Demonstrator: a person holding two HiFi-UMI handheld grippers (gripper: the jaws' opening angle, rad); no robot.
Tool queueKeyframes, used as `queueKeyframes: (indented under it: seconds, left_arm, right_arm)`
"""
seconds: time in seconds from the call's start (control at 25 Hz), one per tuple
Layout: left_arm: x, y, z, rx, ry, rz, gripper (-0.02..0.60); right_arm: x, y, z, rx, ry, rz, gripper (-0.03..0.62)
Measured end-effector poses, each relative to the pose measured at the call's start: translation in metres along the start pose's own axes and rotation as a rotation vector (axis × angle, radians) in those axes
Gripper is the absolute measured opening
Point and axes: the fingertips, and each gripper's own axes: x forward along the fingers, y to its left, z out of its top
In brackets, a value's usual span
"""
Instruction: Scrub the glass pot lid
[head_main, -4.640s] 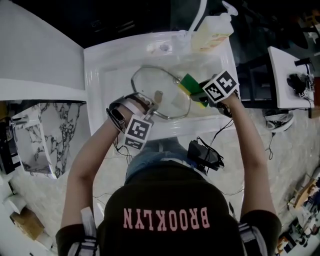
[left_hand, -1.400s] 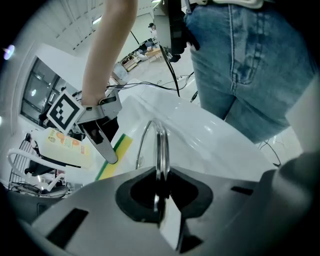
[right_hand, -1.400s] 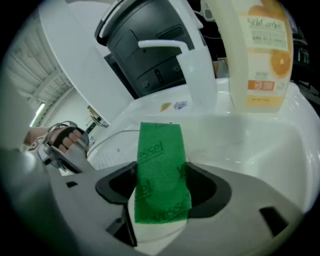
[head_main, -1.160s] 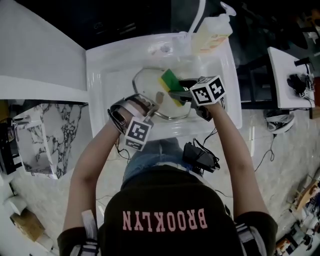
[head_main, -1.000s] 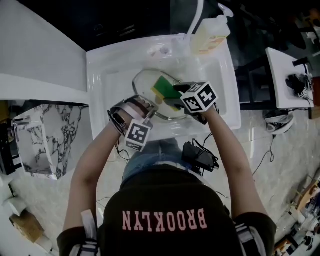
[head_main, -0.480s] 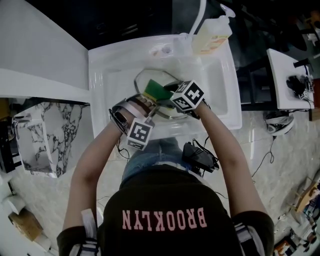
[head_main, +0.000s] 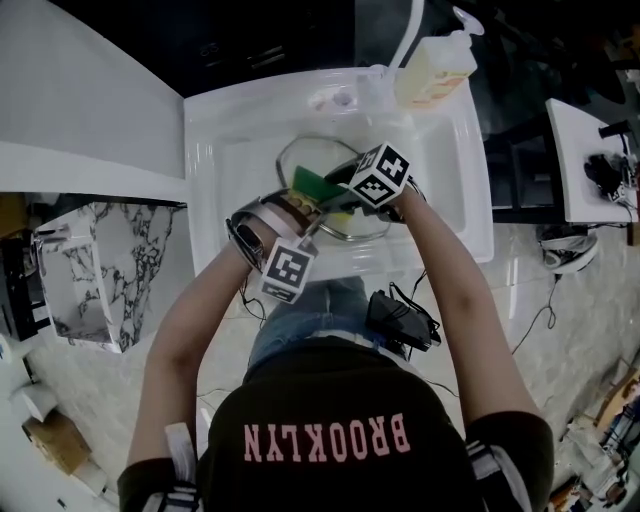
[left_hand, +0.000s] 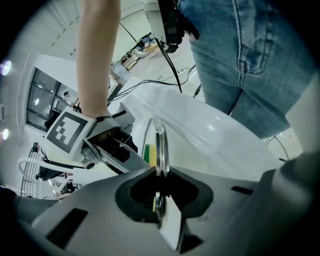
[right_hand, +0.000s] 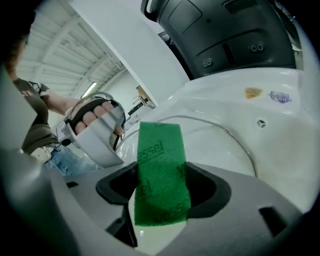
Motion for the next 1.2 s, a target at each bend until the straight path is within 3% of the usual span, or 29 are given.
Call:
queueKeyframes:
  seconds: [0.28, 0.52, 0.72, 0.88, 1.2]
  left_arm:
    - [0.0, -0.001, 0.0, -0.005, 0.014, -0.025, 0.038]
    - [-0.001, -0.002, 0.0, -0.013, 0.008, -0.035, 0.038]
    - [-0.002, -0.002, 0.0, -0.014, 0.012, -0.033, 0.038]
    - [-0.004, -0.002, 0.007, -0.066, -0.022, -0.048, 0.038]
    - [-0.004, -0.001, 0.008, -0.078, -0.04, -0.077, 0.038]
  right_arm:
    - [0.004, -0.014, -0.001, 0.058, -0.011, -0.028, 0.285]
    - [0.009, -0.048, -0.006, 0.237, -0.022, -0.106, 0.285]
    - [0.005, -0.087, -0.024, 0.343, 0.03, -0.267, 0.285]
    - [0.001, -0.109, -0.033, 0.433, 0.002, -0.316, 0.285]
    - [-0.015, -0.151, -0.057, 0.582, -0.011, -0.484, 0.285]
